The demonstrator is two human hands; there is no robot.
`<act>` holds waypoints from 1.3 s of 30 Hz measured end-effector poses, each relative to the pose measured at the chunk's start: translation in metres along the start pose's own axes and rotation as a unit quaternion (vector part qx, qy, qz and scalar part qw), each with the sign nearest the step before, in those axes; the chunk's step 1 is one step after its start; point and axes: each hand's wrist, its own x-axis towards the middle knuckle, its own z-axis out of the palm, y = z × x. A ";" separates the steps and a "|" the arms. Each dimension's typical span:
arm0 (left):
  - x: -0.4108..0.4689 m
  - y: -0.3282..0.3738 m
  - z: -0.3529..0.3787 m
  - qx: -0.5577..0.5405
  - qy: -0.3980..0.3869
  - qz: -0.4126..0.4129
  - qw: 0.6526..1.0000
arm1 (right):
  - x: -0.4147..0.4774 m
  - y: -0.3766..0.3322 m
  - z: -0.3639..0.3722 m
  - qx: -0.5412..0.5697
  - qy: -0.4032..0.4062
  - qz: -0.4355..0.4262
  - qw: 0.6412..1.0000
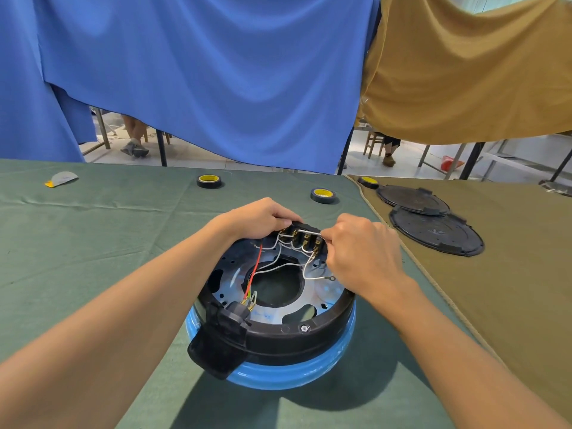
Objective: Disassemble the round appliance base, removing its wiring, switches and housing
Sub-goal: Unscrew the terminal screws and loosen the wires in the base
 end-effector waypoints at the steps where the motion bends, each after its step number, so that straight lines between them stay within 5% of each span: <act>1: 0.000 0.000 0.000 -0.001 0.000 -0.001 1.000 | 0.002 0.002 -0.003 -0.012 -0.005 -0.016 1.000; 9: -0.001 0.001 0.000 -0.011 0.009 -0.002 1.000 | 0.041 0.023 -0.019 -0.007 -0.067 -0.118 0.991; 16: -0.002 0.002 0.000 -0.007 0.009 0.004 1.000 | 0.073 0.038 -0.028 0.082 -0.193 -0.108 0.972; 23: -0.002 0.002 0.001 -0.006 0.020 0.003 1.000 | 0.031 0.002 -0.025 -0.027 -0.075 -0.057 0.995; 32: -0.001 0.000 0.001 0.007 0.013 0.000 1.000 | 0.027 -0.001 -0.027 0.011 -0.099 -0.018 0.995; 39: -0.001 -0.001 0.002 0.010 0.013 -0.010 1.000 | 0.065 0.010 -0.035 -0.026 -0.110 -0.117 0.987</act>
